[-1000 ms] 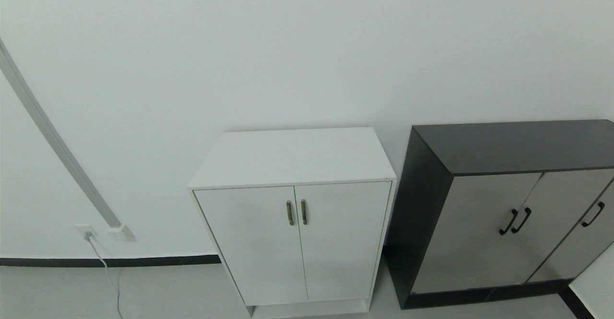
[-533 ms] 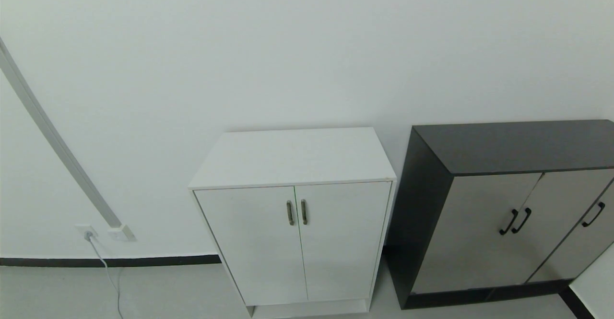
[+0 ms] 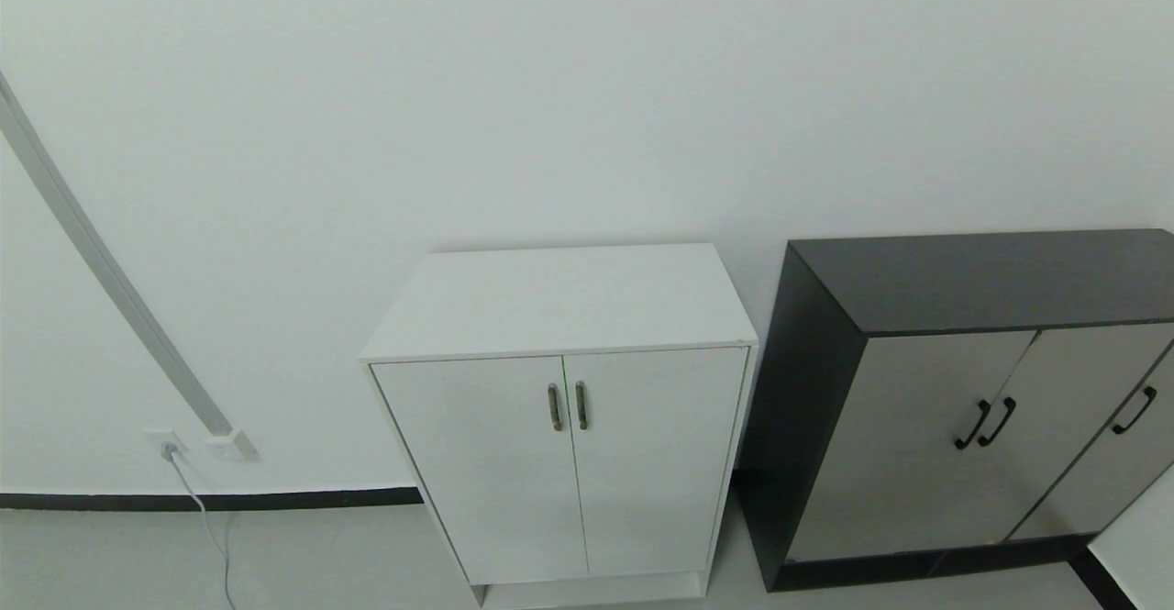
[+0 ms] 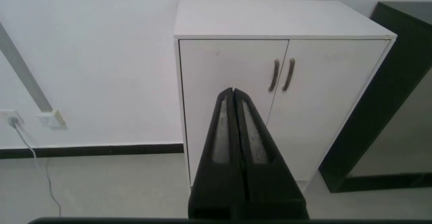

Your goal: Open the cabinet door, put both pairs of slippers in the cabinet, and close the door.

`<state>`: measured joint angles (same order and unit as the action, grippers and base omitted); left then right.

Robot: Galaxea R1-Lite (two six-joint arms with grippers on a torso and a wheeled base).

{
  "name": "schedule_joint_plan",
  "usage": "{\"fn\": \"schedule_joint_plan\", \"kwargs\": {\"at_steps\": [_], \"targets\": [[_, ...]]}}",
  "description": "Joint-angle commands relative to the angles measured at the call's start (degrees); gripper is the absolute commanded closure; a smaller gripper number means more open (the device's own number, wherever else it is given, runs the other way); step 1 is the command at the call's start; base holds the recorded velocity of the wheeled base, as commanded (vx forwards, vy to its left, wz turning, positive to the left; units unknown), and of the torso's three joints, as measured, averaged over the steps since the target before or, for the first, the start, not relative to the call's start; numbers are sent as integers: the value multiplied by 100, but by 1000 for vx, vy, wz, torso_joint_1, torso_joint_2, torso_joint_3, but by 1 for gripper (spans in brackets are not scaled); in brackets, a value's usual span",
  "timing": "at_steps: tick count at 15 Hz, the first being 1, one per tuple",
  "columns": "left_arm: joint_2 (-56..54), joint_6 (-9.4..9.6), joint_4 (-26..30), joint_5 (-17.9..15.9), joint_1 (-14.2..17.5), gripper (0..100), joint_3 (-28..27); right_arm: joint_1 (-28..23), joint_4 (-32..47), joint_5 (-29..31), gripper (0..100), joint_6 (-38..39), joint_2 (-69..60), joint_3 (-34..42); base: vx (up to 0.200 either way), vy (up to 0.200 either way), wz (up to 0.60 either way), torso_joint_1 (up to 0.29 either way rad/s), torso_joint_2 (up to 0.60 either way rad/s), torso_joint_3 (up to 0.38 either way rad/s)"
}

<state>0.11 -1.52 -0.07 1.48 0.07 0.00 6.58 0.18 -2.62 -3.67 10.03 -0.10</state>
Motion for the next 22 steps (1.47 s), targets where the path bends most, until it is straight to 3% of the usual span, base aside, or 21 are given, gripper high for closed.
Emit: {"fn": "schedule_joint_plan", "kwargs": {"at_steps": [1, 5, 9, 16, 22], "targets": [[-2, -6, -1, 2, 1, 100, 0, -34, -1, -2, 100, -2, -397, 1, 0, 0, 0, 0, 0, 0], [7, -6, -1, 2, 1, 100, 0, -96, -1, 16, 100, 51, -432, 1, 0, 0, 0, 0, 0, 0], [-2, -6, -1, 2, 1, 100, 0, -685, -1, 7, 100, 7, -555, 1, 0, 0, 0, 0, 0, 0], [-2, -6, -1, 2, 1, 100, 0, -658, -18, 34, 100, 165, -1003, 10, 0, 0, 0, 0, 0, 0], [-2, 3, -1, 2, 1, 100, 0, -667, -62, 403, 100, 666, -1003, 10, 0, 0, 0, 0, 0, 0]]}}
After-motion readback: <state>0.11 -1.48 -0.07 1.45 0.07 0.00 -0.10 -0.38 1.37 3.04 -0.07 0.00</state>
